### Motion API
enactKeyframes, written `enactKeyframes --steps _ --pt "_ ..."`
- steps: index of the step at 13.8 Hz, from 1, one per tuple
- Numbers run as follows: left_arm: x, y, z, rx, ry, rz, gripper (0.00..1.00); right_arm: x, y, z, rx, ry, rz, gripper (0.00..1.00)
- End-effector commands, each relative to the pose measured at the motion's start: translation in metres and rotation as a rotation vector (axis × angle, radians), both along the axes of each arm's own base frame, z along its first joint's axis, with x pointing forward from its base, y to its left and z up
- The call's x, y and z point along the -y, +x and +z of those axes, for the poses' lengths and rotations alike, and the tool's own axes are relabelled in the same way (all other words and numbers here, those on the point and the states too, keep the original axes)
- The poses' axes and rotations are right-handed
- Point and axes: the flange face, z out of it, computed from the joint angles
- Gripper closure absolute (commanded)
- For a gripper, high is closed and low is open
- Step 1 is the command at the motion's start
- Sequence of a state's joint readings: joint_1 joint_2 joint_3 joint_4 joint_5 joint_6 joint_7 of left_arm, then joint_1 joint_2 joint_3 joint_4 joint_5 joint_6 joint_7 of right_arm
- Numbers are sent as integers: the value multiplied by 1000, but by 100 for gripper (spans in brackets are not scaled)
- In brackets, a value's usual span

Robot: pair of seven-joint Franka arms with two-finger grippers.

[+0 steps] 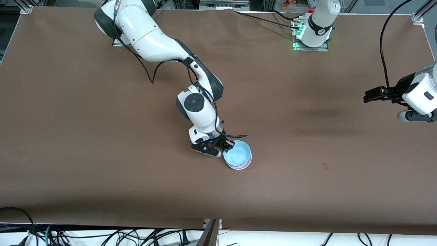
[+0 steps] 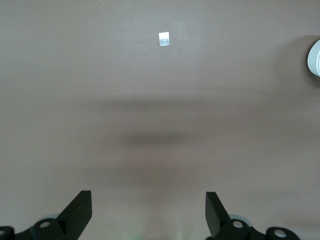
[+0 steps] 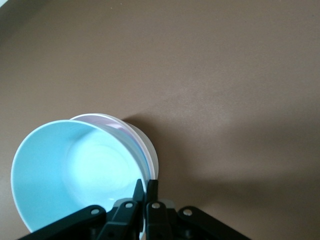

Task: Stack pink and blue bowls on white bowl
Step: 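Lower the blue bowl into the pink bowl and open the right gripper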

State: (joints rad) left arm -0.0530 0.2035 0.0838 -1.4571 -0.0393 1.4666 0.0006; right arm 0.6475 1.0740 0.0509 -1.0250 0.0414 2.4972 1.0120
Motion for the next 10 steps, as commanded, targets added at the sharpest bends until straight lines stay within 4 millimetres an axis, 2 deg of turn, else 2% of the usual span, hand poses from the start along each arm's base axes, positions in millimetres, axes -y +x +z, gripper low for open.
enactKeyframes --steps 1,10 --pt "-2 3 5 9 -3 -15 0 -4 1 3 10 -19 18 100" --pt "-1 3 5 9 -9 -14 0 -3 -2 0 -9 -63 90 100"
